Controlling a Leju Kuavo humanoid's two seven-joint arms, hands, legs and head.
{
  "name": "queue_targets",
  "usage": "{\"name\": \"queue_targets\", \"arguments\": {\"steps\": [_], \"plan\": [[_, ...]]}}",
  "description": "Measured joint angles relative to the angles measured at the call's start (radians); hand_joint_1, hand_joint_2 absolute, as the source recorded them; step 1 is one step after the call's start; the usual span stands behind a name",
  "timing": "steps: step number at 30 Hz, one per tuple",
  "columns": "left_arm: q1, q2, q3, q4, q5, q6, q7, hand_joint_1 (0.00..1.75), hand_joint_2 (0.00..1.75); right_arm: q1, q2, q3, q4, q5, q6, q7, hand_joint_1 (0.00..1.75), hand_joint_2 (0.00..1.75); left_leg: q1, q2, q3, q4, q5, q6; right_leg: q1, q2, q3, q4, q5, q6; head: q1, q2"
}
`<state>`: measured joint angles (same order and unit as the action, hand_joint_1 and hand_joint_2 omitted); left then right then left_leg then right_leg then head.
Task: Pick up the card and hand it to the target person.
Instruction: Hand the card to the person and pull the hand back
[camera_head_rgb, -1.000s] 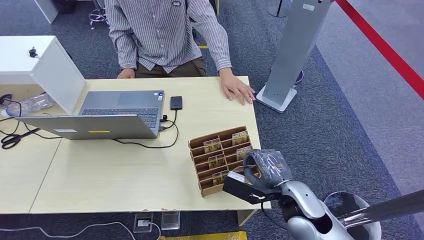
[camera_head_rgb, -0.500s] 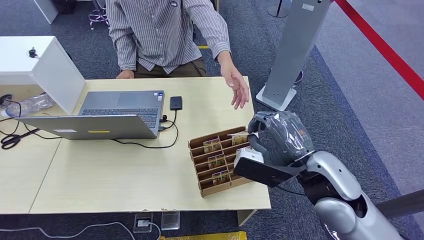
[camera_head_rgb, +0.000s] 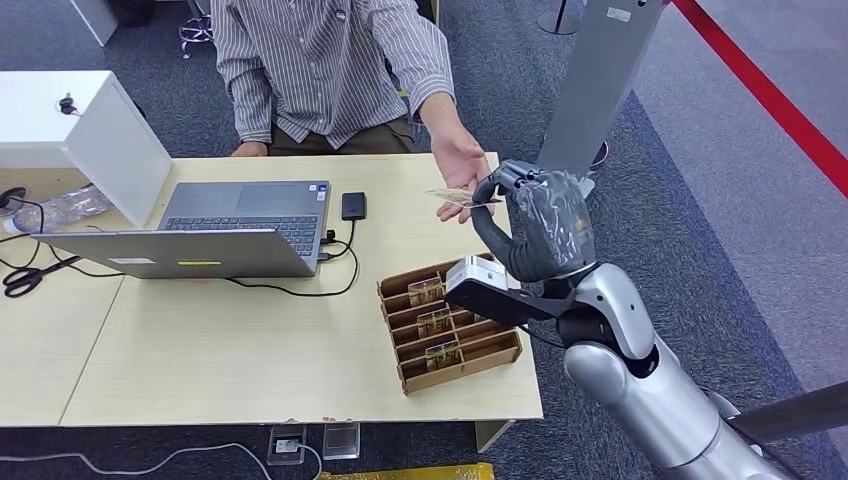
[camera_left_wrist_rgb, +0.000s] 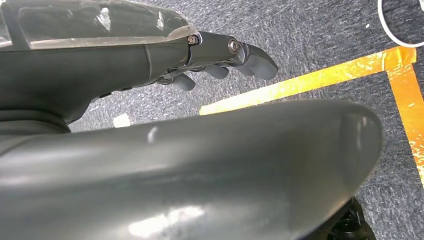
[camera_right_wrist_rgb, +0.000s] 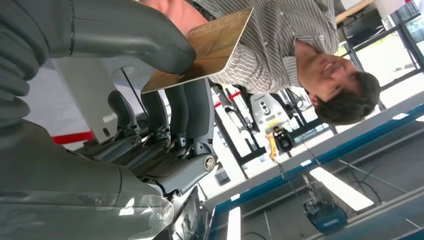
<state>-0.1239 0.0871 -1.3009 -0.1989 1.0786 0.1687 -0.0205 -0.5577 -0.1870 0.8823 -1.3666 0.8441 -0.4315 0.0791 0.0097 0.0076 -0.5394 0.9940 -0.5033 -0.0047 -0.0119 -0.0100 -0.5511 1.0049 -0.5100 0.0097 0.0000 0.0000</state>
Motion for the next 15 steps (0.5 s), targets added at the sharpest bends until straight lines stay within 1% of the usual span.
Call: {"name": "queue_targets", "arguments": {"steps": [7,11,15], "plan": [[-0.001,0.001,-0.006,-0.001,0.002,-0.002,0.000,0.00,0.00,-0.006,0.029,0.025,0.071,0.000,-0.044,-0.019,1.33,1.75,0.000,-0.001,0.000,0.000,0.000,0.000,0.000,0.000,0.000,0.000,0.000,0.000,0.000,0.000],[-0.001,0.003,-0.006,-0.003,0.002,-0.011,-0.023,0.00,0.00,-0.002,0.041,0.026,0.087,-0.003,-0.073,-0.027,0.00,1.75,0.000,-0.001,-0.002,0.001,0.000,0.000,0.000,-0.001,-0.001,0.001,0.000,0.000,0.000,0.000],[0.001,0.002,0.014,0.001,0.024,0.005,-0.004,0.00,0.00,0.020,0.027,0.004,0.021,-0.051,-0.096,-0.029,0.00,1.75,0.000,-0.002,-0.002,0.001,0.000,0.000,0.000,-0.002,-0.001,0.001,0.000,0.000,0.000,0.000]]}}
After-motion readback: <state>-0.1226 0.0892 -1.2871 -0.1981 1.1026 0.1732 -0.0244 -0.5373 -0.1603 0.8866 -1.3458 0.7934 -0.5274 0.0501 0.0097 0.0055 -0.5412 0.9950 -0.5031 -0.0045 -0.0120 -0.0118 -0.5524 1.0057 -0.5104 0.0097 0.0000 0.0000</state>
